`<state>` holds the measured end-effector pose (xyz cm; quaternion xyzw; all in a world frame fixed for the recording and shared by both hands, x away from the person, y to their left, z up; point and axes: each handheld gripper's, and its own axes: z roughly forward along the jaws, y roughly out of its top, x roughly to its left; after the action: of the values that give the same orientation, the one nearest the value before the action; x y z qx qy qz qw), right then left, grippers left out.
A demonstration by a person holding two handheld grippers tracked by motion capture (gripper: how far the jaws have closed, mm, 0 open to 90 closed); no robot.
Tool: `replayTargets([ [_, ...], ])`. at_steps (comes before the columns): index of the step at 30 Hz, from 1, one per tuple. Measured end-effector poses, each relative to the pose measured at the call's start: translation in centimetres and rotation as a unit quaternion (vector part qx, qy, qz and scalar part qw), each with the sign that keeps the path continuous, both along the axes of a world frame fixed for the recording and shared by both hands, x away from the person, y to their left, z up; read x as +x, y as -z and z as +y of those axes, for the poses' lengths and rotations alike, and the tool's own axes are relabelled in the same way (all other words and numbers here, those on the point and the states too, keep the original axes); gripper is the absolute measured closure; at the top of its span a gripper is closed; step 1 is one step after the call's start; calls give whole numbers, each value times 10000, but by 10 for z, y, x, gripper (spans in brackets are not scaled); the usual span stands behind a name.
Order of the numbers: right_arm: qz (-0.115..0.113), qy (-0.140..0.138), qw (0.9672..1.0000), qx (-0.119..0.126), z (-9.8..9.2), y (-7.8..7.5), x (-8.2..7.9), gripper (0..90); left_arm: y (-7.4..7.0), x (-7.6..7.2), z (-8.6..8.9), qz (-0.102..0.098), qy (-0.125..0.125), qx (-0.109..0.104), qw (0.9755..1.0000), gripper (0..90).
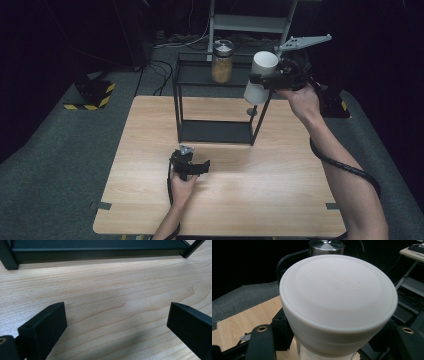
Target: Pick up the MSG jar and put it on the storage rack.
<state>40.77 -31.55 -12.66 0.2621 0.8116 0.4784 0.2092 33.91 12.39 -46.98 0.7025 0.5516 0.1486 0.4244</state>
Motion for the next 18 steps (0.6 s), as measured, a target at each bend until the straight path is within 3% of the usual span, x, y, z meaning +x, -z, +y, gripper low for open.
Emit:
replayTargets([
  [18, 42, 431, 9991, -5, 18, -13, 24, 346, 0, 0, 0, 2, -5, -15, 10000, 28],
])
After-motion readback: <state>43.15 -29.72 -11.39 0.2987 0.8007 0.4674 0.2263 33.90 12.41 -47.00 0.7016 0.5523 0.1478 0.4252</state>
